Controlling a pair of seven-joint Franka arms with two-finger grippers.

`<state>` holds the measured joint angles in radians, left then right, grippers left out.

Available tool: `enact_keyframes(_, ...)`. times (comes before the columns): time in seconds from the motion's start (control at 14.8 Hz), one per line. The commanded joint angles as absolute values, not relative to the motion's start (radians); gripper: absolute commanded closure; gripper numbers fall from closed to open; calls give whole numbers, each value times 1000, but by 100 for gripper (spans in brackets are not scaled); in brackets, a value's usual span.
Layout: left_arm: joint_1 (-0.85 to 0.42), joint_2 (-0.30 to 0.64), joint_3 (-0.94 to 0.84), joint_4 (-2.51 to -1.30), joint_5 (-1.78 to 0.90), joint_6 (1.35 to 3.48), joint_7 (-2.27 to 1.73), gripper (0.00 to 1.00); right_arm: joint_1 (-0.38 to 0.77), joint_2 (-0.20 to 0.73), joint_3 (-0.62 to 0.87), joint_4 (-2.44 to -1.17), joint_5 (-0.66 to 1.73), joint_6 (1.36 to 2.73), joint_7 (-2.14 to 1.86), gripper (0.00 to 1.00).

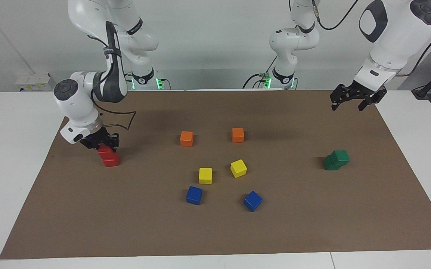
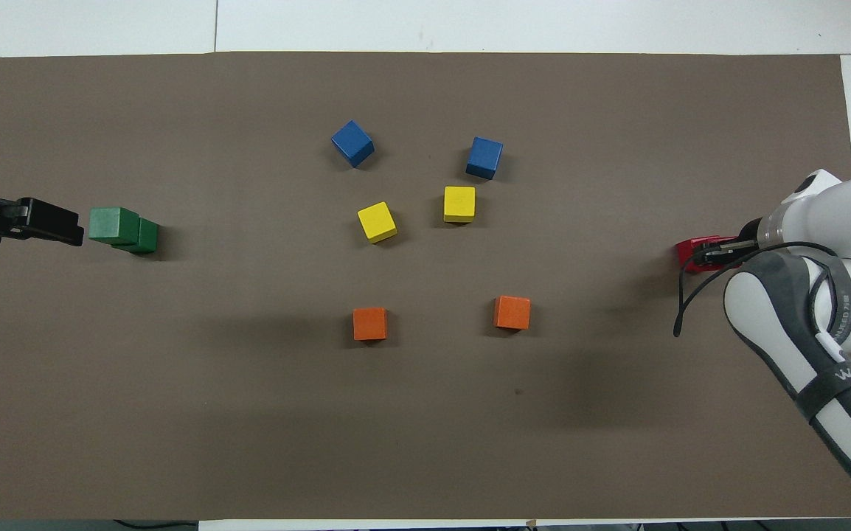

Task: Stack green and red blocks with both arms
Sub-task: 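Lower the red cube onto the first red cube and open the right gripper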

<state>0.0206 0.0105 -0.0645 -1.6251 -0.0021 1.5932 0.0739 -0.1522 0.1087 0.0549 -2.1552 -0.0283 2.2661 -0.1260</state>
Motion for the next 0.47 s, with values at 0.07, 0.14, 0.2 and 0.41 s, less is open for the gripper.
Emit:
enact_keyframes(0.07, 20, 5, -61, -1614, 2, 1572, 64, 0, -169, 106, 61, -2168, -11, 2293, -167, 100)
enact_keyframes(0.14, 20, 5, -61, -1614, 2, 1572, 64, 0, -169, 106, 61, -2168, -11, 2299, -166, 100)
enact_keyframes(0.2, 20, 5, -61, -1614, 3, 1572, 64, 0, -167, 106, 61, -2168, -11, 2304, -164, 100)
enact_keyframes(0.41, 20, 5, -61, -1614, 3, 1572, 64, 0, -167, 107, 61, -2168, -11, 2304, -164, 100)
